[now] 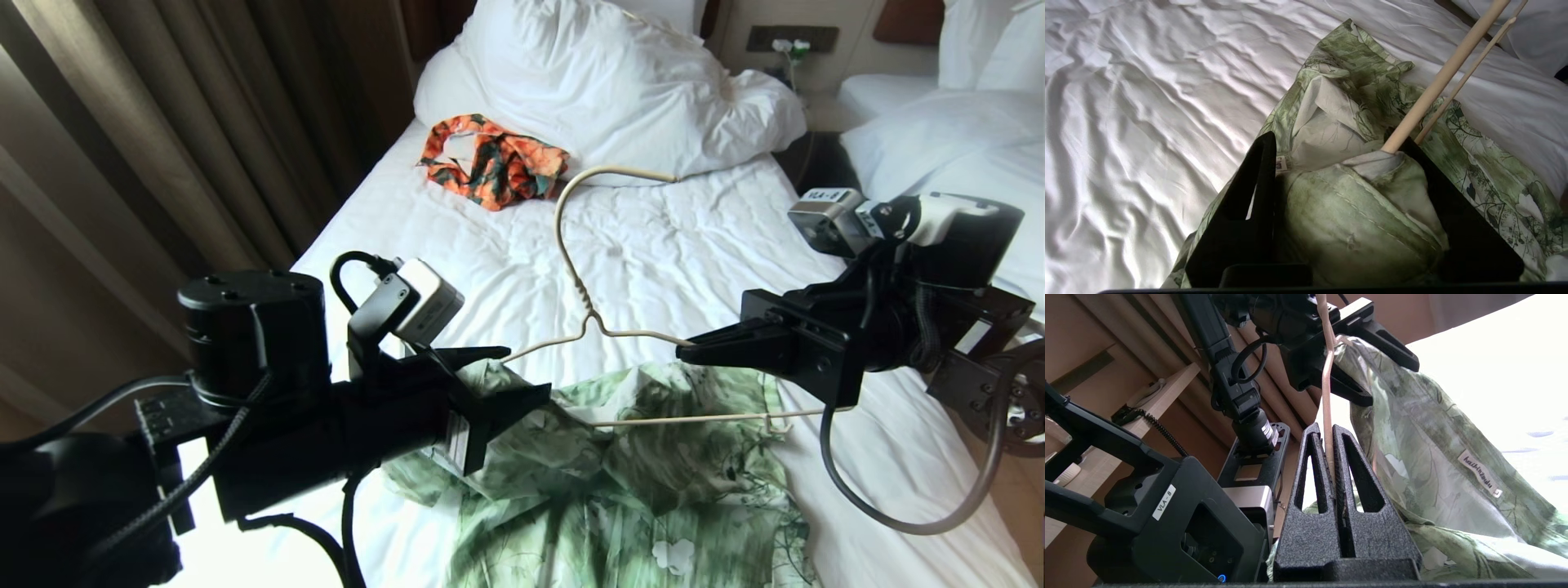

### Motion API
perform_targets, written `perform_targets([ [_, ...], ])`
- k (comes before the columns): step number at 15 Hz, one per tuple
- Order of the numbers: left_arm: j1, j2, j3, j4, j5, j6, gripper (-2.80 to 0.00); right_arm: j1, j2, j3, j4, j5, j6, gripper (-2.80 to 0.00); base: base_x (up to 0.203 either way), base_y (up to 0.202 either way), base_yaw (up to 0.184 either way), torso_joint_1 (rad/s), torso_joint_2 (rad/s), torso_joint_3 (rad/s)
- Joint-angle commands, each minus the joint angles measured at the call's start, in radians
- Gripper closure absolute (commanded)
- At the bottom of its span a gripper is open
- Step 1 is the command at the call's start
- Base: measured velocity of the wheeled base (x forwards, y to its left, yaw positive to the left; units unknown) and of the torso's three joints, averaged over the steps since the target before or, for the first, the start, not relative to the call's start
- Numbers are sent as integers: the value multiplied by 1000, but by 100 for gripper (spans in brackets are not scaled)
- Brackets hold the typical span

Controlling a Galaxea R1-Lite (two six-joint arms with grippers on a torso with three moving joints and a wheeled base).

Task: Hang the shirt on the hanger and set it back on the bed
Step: Hook the other side of the shirt onto the hanger

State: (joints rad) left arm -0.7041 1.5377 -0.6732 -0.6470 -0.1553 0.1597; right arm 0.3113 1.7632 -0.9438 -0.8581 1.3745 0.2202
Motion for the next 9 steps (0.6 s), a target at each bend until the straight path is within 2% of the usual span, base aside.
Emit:
perform_targets([
  [1, -8, 0, -5, -3, -1, 0, 0, -4, -1, -11, -5, 6, 3, 0, 0, 0, 0, 0, 0, 0],
  [4, -30, -11, -10, -3, -1, -36, 0, -23, -15, -35, -5, 6, 72, 0, 0, 0, 0, 0, 0, 0],
  [6, -44, -14, -11, -2, -1, -39, 0, -37, -24, -38, -20, 6, 82, 0, 0, 0, 0, 0, 0, 0],
  [9, -57, -11, -22, 0, 0, -39, 0, -41, -33, -36, -63, -49, 89, 0, 0, 0, 0, 0, 0, 0],
])
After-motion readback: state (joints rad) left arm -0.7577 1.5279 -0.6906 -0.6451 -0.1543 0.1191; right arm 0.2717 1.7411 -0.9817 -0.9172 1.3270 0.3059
